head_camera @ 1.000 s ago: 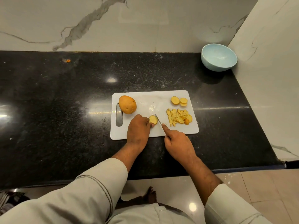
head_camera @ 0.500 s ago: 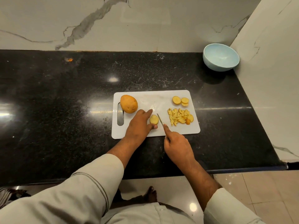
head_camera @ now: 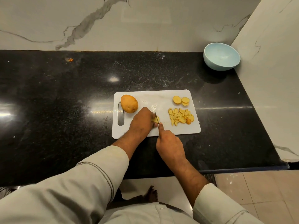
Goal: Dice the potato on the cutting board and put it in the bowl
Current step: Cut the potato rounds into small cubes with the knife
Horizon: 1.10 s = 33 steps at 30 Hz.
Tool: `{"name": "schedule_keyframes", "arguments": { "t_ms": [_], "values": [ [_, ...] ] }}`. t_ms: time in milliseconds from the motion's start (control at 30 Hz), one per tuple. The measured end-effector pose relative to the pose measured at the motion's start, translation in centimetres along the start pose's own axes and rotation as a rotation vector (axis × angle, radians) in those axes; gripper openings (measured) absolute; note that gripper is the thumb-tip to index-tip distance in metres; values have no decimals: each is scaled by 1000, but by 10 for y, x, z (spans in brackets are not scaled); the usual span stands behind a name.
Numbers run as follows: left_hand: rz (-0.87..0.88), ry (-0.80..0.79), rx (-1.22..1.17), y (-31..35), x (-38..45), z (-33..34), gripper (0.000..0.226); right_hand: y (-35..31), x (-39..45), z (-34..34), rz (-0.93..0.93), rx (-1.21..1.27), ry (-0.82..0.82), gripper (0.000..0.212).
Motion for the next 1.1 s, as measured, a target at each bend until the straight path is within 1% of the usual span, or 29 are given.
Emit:
{"name": "schedule_keyframes", "arguments": {
  "t_ms": [100, 233, 300, 433, 567, 733, 767, 833, 900, 933, 1000, 1100],
  "values": [
    [-56, -32, 9, 6, 2, -3, 30, -2, 7, 1, -2, -45, -36, 58],
    [-68, -47, 34, 9, 5, -5, 18, -8, 15, 0, -21, -130, -45, 63],
    [-69, -37, 26, 8, 5, -4, 17, -7, 13, 1, -23, -149, -55, 65],
    [-91, -50, -3, 7, 8, -4, 28, -2, -3, 6, -11, -139, -75, 66],
    [-89, -15, -34, 4, 8, -2, 19, 4, -16, 11, -9, -139, -102, 66],
    [-85, 26, -119, 0, 2, -1, 15, 11, -38, 15, -12, -148, -116, 64],
    [-88, 29, -140, -2, 1, -1, 17, 13, -42, 14, -6, -142, -112, 63],
    [-77, 24, -162, -6, -2, -1, 30, 16, -45, 9, 15, -115, -90, 61],
    [-57, 13, -166, -8, -4, -3, 45, 16, -44, 1, 28, -72, -36, 58],
    [-45, 8, -171, -9, -4, -5, 48, 13, -41, -3, 32, -51, -3, 57],
    [-40, 0, -187, -10, -4, -6, 46, 7, -31, -9, 44, -24, 43, 57],
    [-50, 25, -183, -11, -5, -6, 36, -1, -14, -11, 41, -37, 55, 55]
  ]
}}
Point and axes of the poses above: each hand's wrist, its own x-axis towards the middle knuckle, its own z-axis out of the palm, y = z × x, the point moved 2 cm from there along x, towards the middle knuckle, and after that the axes turned 13 degrees about -x, right-handed, at the moved point
